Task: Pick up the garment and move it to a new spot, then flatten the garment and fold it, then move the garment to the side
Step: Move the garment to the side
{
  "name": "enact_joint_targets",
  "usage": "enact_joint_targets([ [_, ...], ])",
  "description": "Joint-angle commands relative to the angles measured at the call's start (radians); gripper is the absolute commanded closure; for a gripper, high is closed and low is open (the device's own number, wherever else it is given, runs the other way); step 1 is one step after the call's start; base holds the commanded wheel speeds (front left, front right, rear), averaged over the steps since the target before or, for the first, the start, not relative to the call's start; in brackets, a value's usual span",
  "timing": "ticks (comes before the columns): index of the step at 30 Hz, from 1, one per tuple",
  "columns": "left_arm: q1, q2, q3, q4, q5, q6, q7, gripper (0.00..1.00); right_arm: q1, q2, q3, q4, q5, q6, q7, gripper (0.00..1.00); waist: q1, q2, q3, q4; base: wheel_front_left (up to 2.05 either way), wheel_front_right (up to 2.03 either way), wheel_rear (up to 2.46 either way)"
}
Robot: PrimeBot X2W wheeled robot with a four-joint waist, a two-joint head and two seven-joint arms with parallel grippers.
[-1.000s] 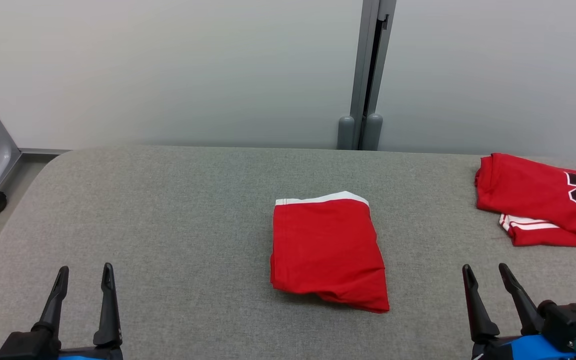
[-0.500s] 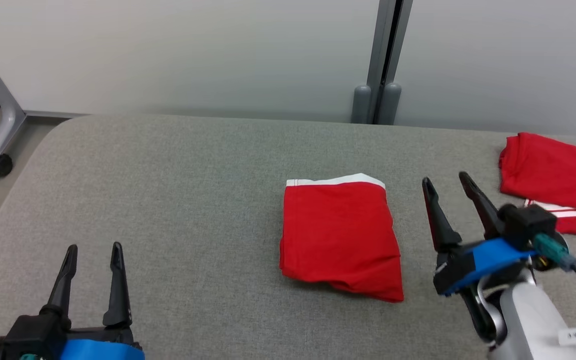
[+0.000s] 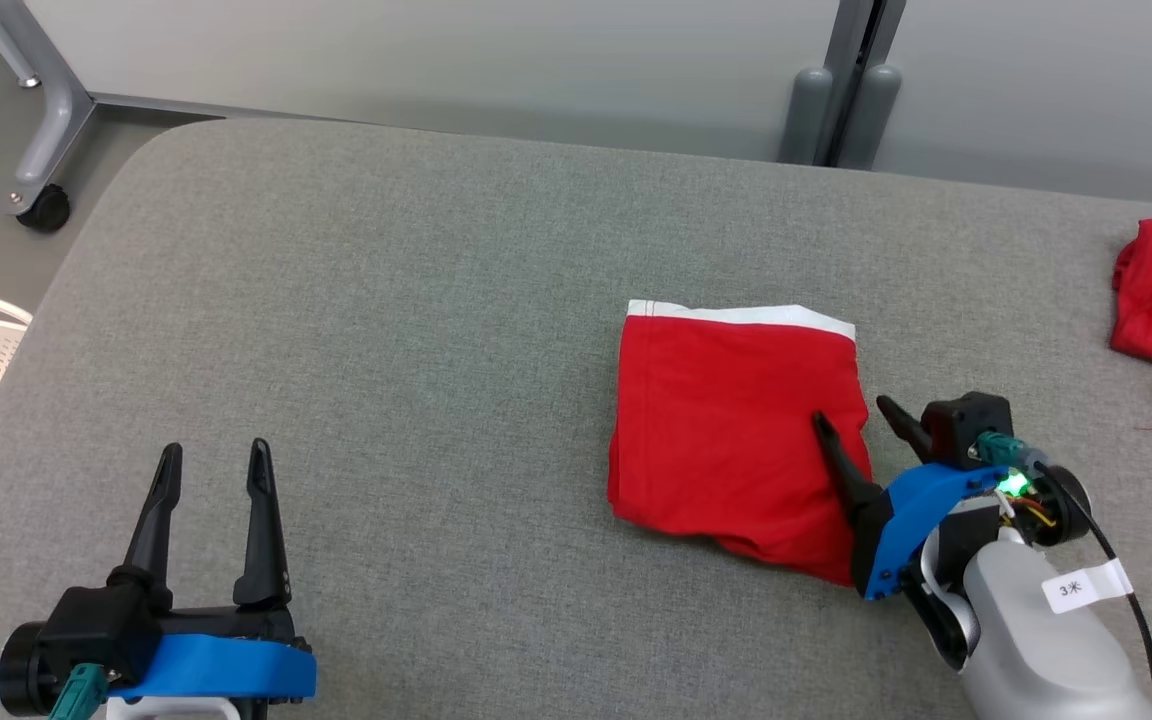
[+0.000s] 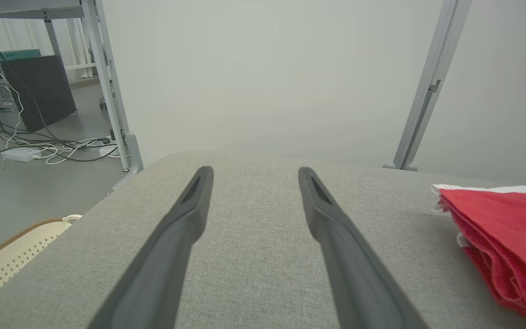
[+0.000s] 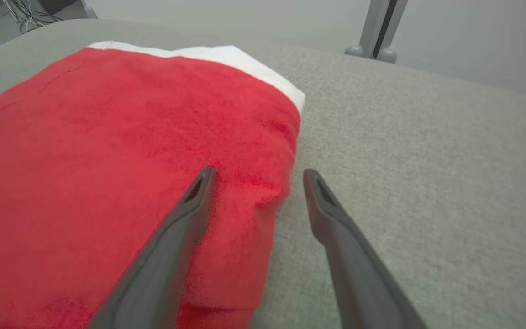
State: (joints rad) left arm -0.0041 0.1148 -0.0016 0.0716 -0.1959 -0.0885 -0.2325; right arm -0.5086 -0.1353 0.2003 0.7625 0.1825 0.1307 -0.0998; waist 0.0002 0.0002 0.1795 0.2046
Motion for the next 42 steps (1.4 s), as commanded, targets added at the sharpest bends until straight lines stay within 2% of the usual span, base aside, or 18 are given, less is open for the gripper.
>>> enact_joint_targets([
  [1,-0.022,-0.003,0.001,0.008,-0.005,0.001,-0.009,0.0,-0.012,0.004,0.008,0.036,0.02,0.0,-0.008,0.0,-0.0002,-0.0002,0.011,0.006,0.0,0.0,0.0],
  [7,-0.039,-0.005,-0.009,0.027,-0.004,0.001,-0.019,0.0,-0.032,0.014,0.037,0.171,0.024,0.0,-0.041,0.0,-0.0002,-0.0002,0.024,0.01,0.0,0.0,0.0],
  [10,-0.047,-0.006,-0.014,0.033,-0.003,0.001,-0.024,0.0,-0.035,0.039,0.058,0.222,0.052,0.0,-0.037,0.0,-0.0002,-0.0002,0.024,0.009,0.0,0.0,0.0],
  [11,-0.045,-0.006,-0.014,0.035,-0.004,0.001,-0.025,0.0,-0.034,0.047,0.067,0.232,0.067,0.0,-0.037,0.33,-0.0002,-0.0002,0.023,0.008,0.0,0.0,0.0],
  [12,-0.043,-0.006,-0.014,0.037,-0.004,0.002,-0.025,0.0,-0.033,0.055,0.079,0.239,0.084,0.001,-0.036,0.78,-0.0002,-0.0002,0.023,0.006,0.0,0.0,0.0],
  [13,-0.042,-0.006,-0.012,0.037,-0.006,0.004,-0.026,0.0,-0.034,0.062,0.095,0.244,0.097,0.001,-0.033,1.0,-0.0002,-0.0002,0.024,0.001,0.0,0.0,0.0],
  [18,-0.047,-0.004,-0.013,0.031,-0.003,0.006,-0.028,0.0,-0.089,0.027,0.136,0.235,0.129,0.0,-0.063,1.0,-0.0002,-0.0002,0.04,-0.023,0.0,0.0,0.0],
  [24,-0.082,0.007,-0.019,-0.003,0.005,0.001,-0.031,0.0,-0.256,-0.064,0.224,0.194,0.115,0.0,-0.07,1.0,-0.0002,-0.0002,0.105,-0.076,0.0,0.0,0.0],
  [34,-0.164,0.044,-0.012,-0.083,0.022,-0.001,-0.032,0.0,-0.54,-0.315,0.346,0.122,0.168,0.0,0.0,1.0,-0.0002,-0.0002,0.282,-0.198,0.0,0.0,0.0],
  [38,-0.171,0.075,0.008,-0.129,0.032,0.009,-0.027,0.0,-0.602,-0.417,0.36,0.092,0.226,0.0,0.019,1.0,-0.0002,-0.0002,0.343,-0.272,0.0,0.0,0.0],
  [42,-0.17,0.109,0.025,-0.201,0.041,0.017,-0.004,0.0,-0.635,-0.491,0.367,0.068,0.282,0.0,0.038,1.0,-0.0002,-0.0002,0.392,-0.342,0.0,0.0,0.0],
])
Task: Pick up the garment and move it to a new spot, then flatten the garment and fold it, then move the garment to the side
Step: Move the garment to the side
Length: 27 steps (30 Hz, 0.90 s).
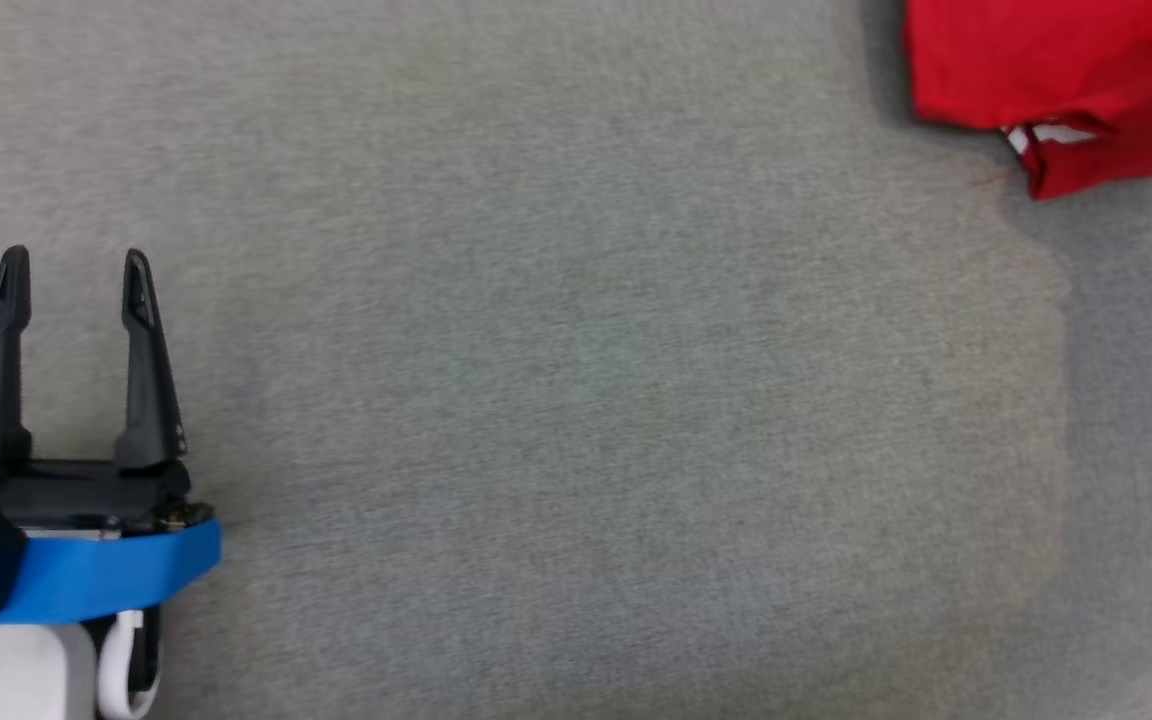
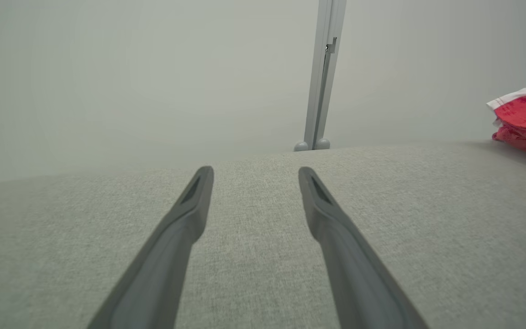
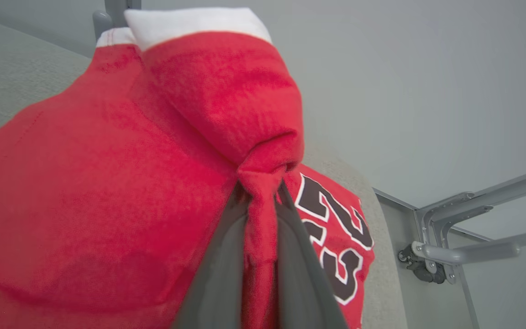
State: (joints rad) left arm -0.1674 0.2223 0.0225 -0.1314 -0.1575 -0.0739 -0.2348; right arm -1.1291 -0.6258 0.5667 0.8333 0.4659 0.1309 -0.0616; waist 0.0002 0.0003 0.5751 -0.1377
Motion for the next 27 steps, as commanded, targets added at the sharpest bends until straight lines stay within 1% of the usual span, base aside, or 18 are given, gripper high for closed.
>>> enact_joint_targets([
  [1,-0.004,0.012,0.01,-0.021,0.005,0.004,0.007,0.0,-0.023,-0.02,0.0,-0.005,0.012,0.0,0.003,1.0,-0.0002,-0.0003,0.006,-0.015,0.0,0.0,0.0],
  [3,-0.001,0.028,0.021,-0.062,0.011,0.009,0.024,0.0,-0.027,-0.048,0.002,-0.008,0.044,0.0,0.008,1.0,-0.0002,-0.0003,0.023,-0.042,0.0,0.0,0.0],
  [7,0.009,0.055,0.04,-0.14,0.011,0.014,0.062,0.0,-0.052,-0.078,0.002,0.009,0.079,0.0,0.012,1.0,-0.0002,-0.0003,0.05,-0.083,0.0,0.0,0.0],
  [10,0.011,0.064,0.046,-0.163,0.006,0.017,0.074,0.0,-0.076,-0.063,0.01,0.036,0.081,0.0,0.009,1.0,-0.0002,-0.0003,0.059,-0.088,0.0,0.0,0.0],
  [13,0.012,0.067,0.046,-0.172,0.001,0.019,0.078,0.0,-0.108,-0.033,0.009,0.089,0.067,0.0,0.004,1.0,-0.0002,-0.0003,0.064,-0.083,0.0,0.0,0.0],
  [14,0.013,0.067,0.046,-0.172,0.001,0.019,0.076,0.0,-0.119,-0.022,0.009,0.111,0.06,0.0,0.002,0.93,-0.0002,-0.0003,0.065,-0.08,0.0,0.0,0.0],
  [15,0.013,0.066,0.044,-0.17,0.001,0.019,0.074,0.0,-0.132,-0.012,0.007,0.134,0.049,0.0,-0.003,0.53,-0.0002,-0.0003,0.064,-0.075,0.0,0.0,0.0],
  [16,0.012,0.064,0.043,-0.168,0.0,0.021,0.071,0.0,-0.146,-0.004,0.007,0.156,0.037,0.0,-0.011,0.0,-0.0002,-0.0003,0.062,-0.07,0.0,0.0,0.0],
  [21,0.011,0.048,0.035,-0.138,-0.01,0.028,0.049,0.0,-0.177,0.028,-0.014,0.242,-0.017,0.0,-0.116,0.0,-0.0002,-0.0003,0.03,-0.043,0.0,0.0,0.0],
  [24,0.02,0.038,0.032,-0.106,-0.02,0.031,0.032,0.0,-0.17,0.04,-0.032,0.251,-0.034,0.0,-0.177,0.0,-0.0002,-0.0003,-0.009,-0.031,0.0,0.0,0.0],
  [27,0.037,0.025,0.031,-0.071,-0.031,0.033,0.015,0.0,-0.134,0.045,-0.054,0.234,-0.05,0.0,-0.199,0.0,-0.0002,-0.0003,-0.056,-0.018,0.0,0.0,0.0],
])
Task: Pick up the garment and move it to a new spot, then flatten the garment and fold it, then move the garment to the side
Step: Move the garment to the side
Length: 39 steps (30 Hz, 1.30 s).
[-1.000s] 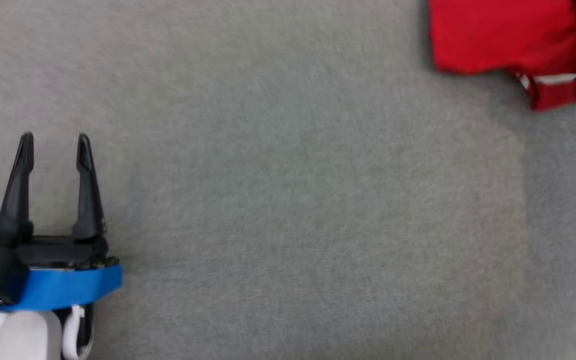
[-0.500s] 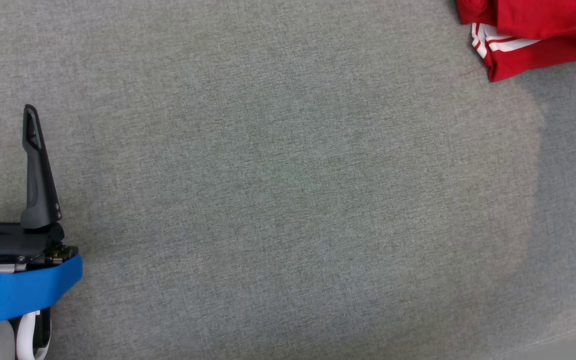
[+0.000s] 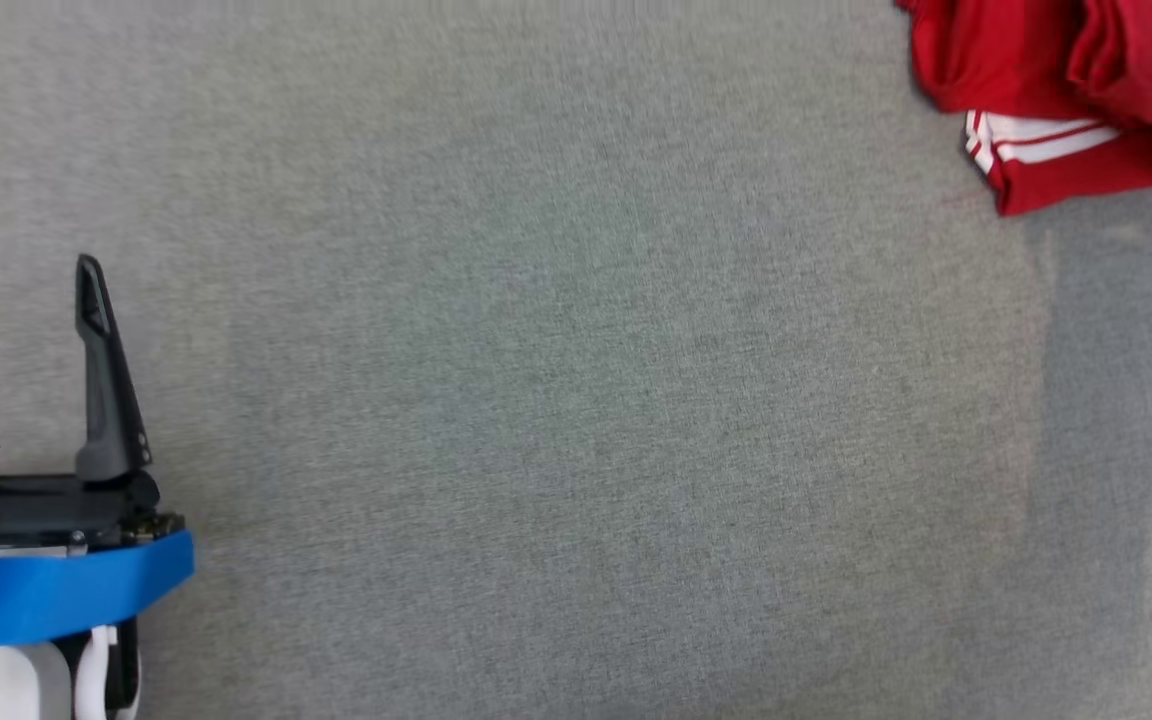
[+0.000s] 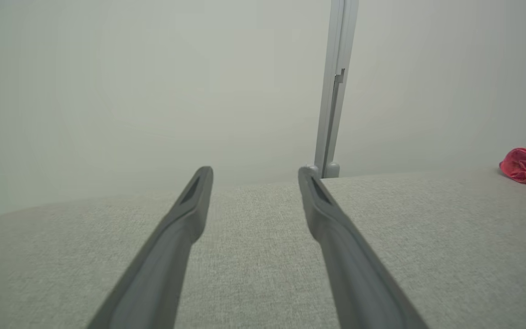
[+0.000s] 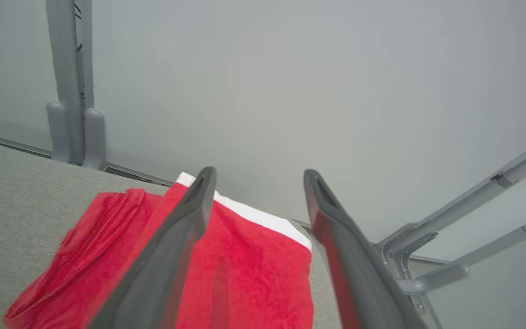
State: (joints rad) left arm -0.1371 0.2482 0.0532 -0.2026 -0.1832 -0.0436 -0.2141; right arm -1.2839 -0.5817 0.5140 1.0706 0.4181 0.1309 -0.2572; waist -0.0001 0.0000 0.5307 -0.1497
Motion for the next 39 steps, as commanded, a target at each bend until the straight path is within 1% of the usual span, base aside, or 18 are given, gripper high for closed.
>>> enact_joint_targets([
  [1,0.013,-0.005,-0.002,0.013,-0.007,0.003,-0.01,0.0,0.036,0.006,-0.008,-0.018,-0.01,0.0,-0.007,0.0,0.0001,0.0,-0.029,-0.001,0.0,0.0,0.0],
  [3,0.025,-0.015,0.0,0.034,-0.014,0.007,-0.019,0.0,0.058,0.009,-0.048,-0.095,-0.019,0.0,-0.008,0.0,0.0001,0.0,-0.064,0.01,0.0,0.0,0.0],
  [8,0.077,-0.036,0.009,0.08,-0.026,0.016,-0.036,0.0,0.231,0.059,-0.152,-0.313,-0.077,0.0,-0.008,0.0,0.0001,0.0,-0.161,0.034,0.0,0.0,0.0],
  [11,0.108,-0.047,0.014,0.101,-0.035,0.018,-0.042,0.0,0.351,0.109,-0.214,-0.434,-0.111,0.0,-0.008,0.0,0.0001,0.0,-0.212,0.054,0.0,0.0,0.0],
  [16,0.151,-0.061,0.014,0.139,-0.043,0.018,-0.045,0.0,0.576,0.201,-0.288,-0.579,-0.159,0.0,-0.008,0.0,0.0001,0.0,-0.3,0.09,0.0,0.0,0.0],
  [21,0.186,-0.075,0.008,0.171,-0.048,0.016,-0.048,0.0,0.8,0.283,-0.36,-0.661,-0.171,0.0,-0.008,0.0,0.0001,0.0,-0.382,0.142,0.0,0.0,0.0],
  [25,0.214,-0.077,0.006,0.191,-0.051,0.013,-0.049,0.0,0.945,0.329,-0.44,-0.713,-0.191,0.0,-0.008,0.0,0.0001,0.0,-0.426,0.179,0.0,0.0,0.0],
  [26,0.214,-0.077,0.006,0.191,-0.051,0.013,-0.049,0.0,0.945,0.329,-0.44,-0.713,-0.191,0.0,-0.008,0.0,0.0001,0.0,-0.426,0.179,0.0,0.0,0.0],
  [33,0.246,-0.079,-0.009,0.221,-0.053,0.012,-0.047,0.0,1.165,0.437,-0.581,-0.802,-0.236,0.0,0.0,0.0,0.0001,0.0,-0.494,0.225,0.0,0.0,0.0],
  [39,0.277,-0.07,-0.013,0.225,-0.052,0.018,-0.03,0.0,1.272,0.493,-0.629,-0.866,-0.274,0.0,0.037,0.0,0.0001,0.0,-0.545,0.23,0.0,0.0,0.0],
])
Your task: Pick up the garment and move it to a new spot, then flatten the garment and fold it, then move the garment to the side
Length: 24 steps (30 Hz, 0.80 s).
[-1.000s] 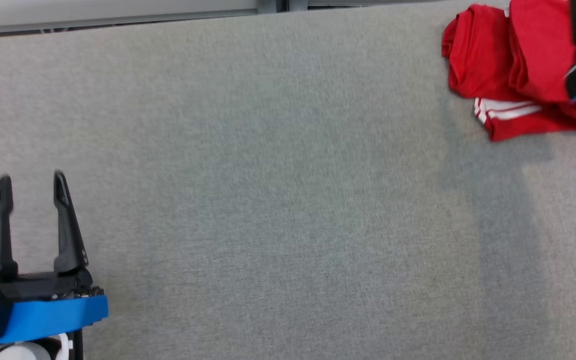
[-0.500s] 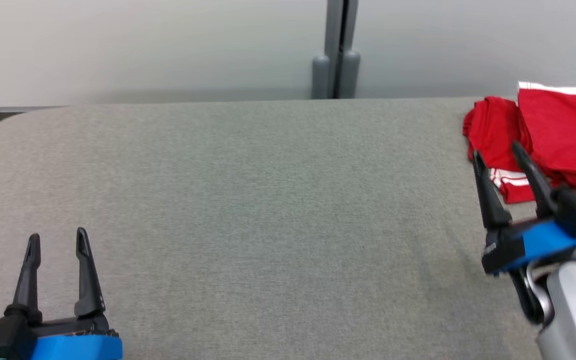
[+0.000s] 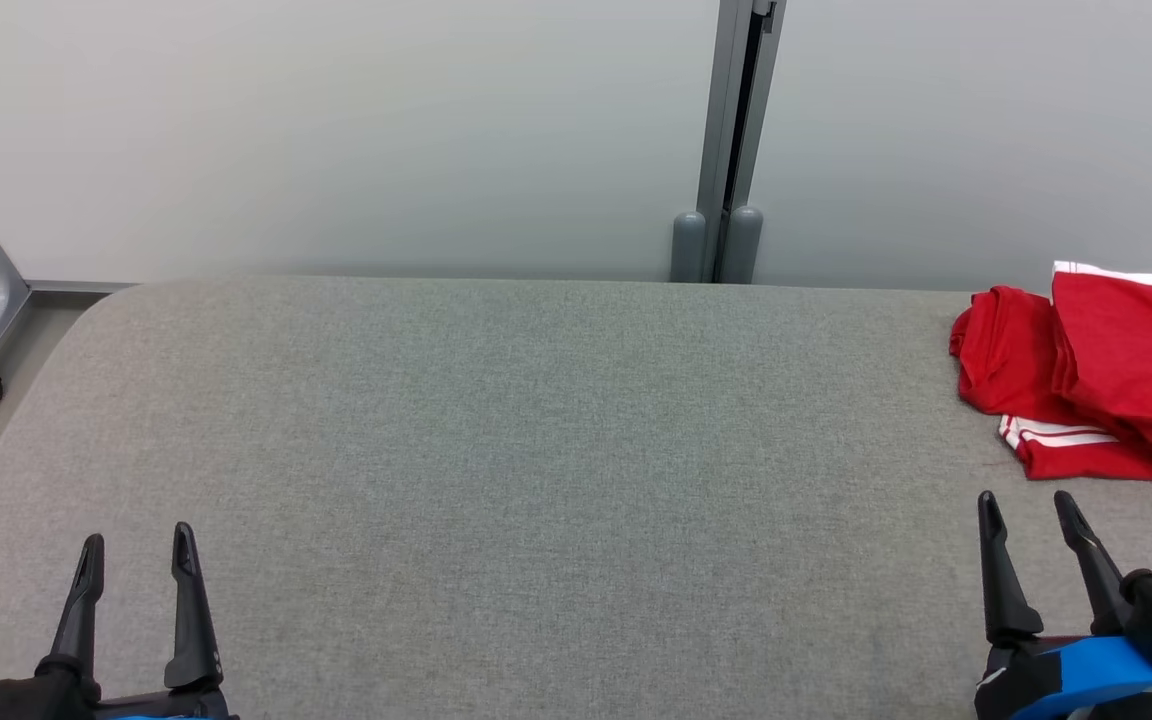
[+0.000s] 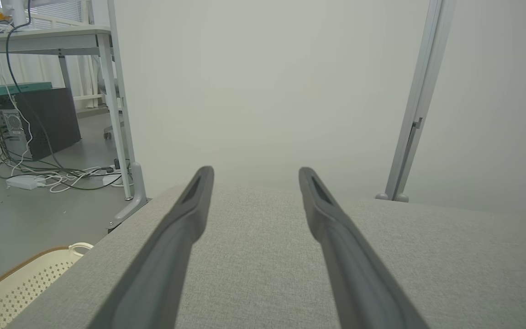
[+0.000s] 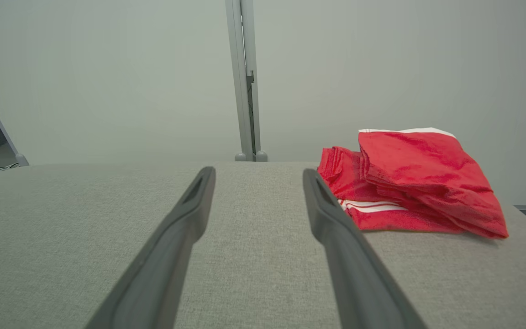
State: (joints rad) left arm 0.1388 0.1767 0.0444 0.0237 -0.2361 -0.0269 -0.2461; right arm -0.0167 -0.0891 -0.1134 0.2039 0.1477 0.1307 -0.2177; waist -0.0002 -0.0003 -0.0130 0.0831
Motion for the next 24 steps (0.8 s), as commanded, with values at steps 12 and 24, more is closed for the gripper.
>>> enact_joint_targets([
  [12,-0.013,0.011,-0.018,-0.004,-0.009,-0.002,0.023,0.0,0.036,0.036,0.012,-0.052,-0.022,0.0,0.064,0.0,0.0002,0.0003,-0.023,-0.01,0.0,0.0,0.0],
  [24,-0.02,0.019,-0.032,-0.002,-0.023,0.0,0.043,0.0,0.042,0.039,0.017,-0.076,-0.019,0.0,0.08,0.0,0.0002,0.0003,-0.023,-0.016,0.0,0.0,0.0],
])
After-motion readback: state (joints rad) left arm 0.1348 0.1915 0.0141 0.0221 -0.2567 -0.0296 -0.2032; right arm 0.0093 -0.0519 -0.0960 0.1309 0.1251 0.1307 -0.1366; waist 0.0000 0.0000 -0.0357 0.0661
